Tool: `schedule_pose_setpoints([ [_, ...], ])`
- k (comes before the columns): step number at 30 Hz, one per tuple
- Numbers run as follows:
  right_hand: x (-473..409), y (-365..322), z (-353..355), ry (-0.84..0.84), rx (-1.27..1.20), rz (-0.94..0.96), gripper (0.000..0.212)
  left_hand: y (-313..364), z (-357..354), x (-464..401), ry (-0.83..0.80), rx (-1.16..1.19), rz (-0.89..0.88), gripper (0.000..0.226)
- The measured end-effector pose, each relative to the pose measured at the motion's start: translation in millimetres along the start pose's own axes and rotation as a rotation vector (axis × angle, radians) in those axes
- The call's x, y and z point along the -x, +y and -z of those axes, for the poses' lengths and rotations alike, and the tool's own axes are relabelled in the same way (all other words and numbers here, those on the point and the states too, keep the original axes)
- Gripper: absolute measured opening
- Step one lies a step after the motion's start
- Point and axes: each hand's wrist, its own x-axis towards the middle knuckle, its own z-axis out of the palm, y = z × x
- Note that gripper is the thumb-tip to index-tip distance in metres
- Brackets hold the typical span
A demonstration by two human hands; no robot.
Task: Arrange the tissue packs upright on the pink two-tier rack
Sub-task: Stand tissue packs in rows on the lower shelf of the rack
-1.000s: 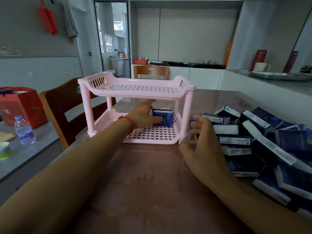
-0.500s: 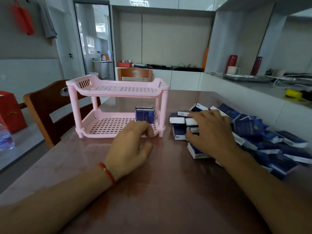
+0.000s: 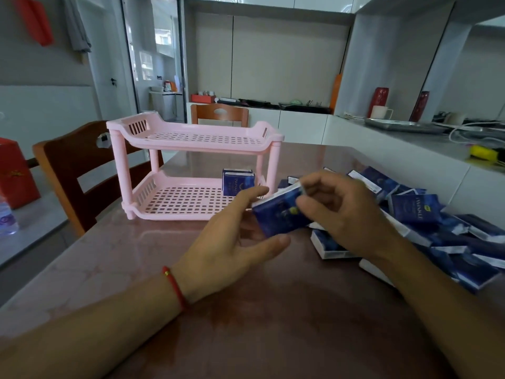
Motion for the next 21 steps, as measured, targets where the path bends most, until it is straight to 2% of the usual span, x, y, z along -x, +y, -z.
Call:
schedule_pose_setpoints([
  [2,1.1,6.6,-10.0,-0.080,-0.028,-0.029,0.018,-1.9,-0.9,-1.1,0.029,0.085,0.053,0.058],
  [4,-1.2,10.3,-7.2,-0.047,0.112,-0.024,0.022,-3.2,2.6,-4.0,0.061,0.107,0.101,0.045],
  [7,-5.5,18.1,15.3,0.038,0.562,-0.020,0.034,-3.0,9.4,-5.6,0.079,0.160,0.218,0.040],
  [9,-6.2,23.3,25.3,-0.084,0.893,-0.099,0.047,-2.2,11.7,-5.3,0.090,0.207,0.279,0.040],
  [11,-5.3,25.7,27.2,-0.214,1.028,-0.212,0.052,-2.2,13.0,-5.6,0.104,0.245,0.311,0.037],
  [13,-5.3,26.6,26.7,-0.219,1.023,-0.218,0.044,-2.9,13.0,-7.1,0.116,0.268,0.324,0.034],
  [16,-6.8,25.5,30.1,-0.064,0.908,-0.114,0.029,-2.8,12.7,-8.3,0.118,0.275,0.341,0.031],
  [19,-7.8,19.4,38.5,0.155,0.664,0.000,0.020,-4.6,13.8,-8.9,0.105,0.279,0.365,0.031],
  [21,-8.6,13.0,40.1,0.246,0.397,-0.010,0.013,-5.8,14.5,-9.3,0.113,0.293,0.371,0.030],
])
